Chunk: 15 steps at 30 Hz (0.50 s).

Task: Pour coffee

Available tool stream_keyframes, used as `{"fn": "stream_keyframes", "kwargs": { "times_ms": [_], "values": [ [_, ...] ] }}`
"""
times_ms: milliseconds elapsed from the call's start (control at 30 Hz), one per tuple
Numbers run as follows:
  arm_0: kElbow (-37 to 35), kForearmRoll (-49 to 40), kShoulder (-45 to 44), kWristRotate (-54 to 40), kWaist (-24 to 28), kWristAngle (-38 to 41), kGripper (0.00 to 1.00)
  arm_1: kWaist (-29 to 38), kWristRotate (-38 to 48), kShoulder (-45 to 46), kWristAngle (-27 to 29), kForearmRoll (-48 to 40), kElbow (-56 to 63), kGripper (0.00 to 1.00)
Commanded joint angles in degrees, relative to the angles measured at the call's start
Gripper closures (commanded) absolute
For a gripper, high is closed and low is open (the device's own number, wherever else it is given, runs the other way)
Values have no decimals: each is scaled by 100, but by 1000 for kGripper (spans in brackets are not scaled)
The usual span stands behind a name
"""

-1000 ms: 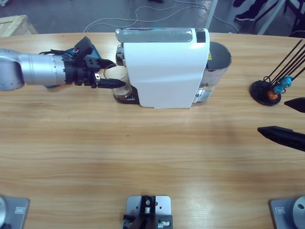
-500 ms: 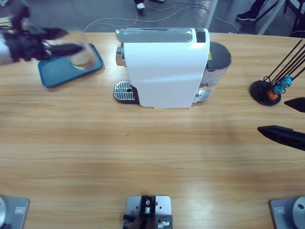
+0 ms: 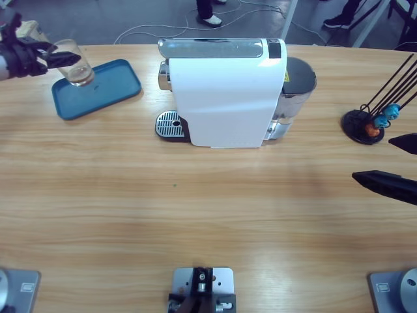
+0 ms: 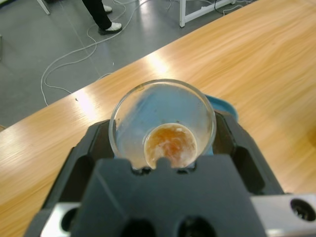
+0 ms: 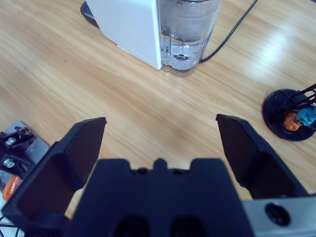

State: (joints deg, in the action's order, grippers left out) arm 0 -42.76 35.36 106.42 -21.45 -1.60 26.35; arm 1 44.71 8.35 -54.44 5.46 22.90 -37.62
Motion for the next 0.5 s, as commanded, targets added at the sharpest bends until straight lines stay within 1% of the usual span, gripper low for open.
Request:
{"fn": "stream_keyframes", "kwargs": {
  "times_ms": [33, 300, 333, 367, 400, 433, 467, 500],
  "values": [
    [-198, 282, 856, 99, -28, -90, 1000, 55, 95, 19, -45, 12, 114, 0],
    [-231, 384, 1002, 157, -95, -90, 1000, 55, 241, -190, -5, 32, 81, 0],
    [-246, 384, 1012, 158, -150, -221, 931, 55, 246, -216, -1, 33, 79, 0],
    [-251, 377, 1019, 158, -222, -420, 541, 55, 248, -213, -1, 33, 81, 0],
    [-247, 382, 1021, 153, -285, -603, 258, 55, 260, -192, -3, 39, 88, 0],
    [-238, 384, 1021, 144, -324, -703, 99, 55, 293, -171, -10, 51, 88, 0],
    [-240, 384, 1021, 141, -357, -724, 29, 48, 341, -169, -10, 83, 77, 0],
    [-242, 384, 1024, 144, -371, -759, 22, 29, 351, -181, -10, 91, 70, 0]
  ]
}}
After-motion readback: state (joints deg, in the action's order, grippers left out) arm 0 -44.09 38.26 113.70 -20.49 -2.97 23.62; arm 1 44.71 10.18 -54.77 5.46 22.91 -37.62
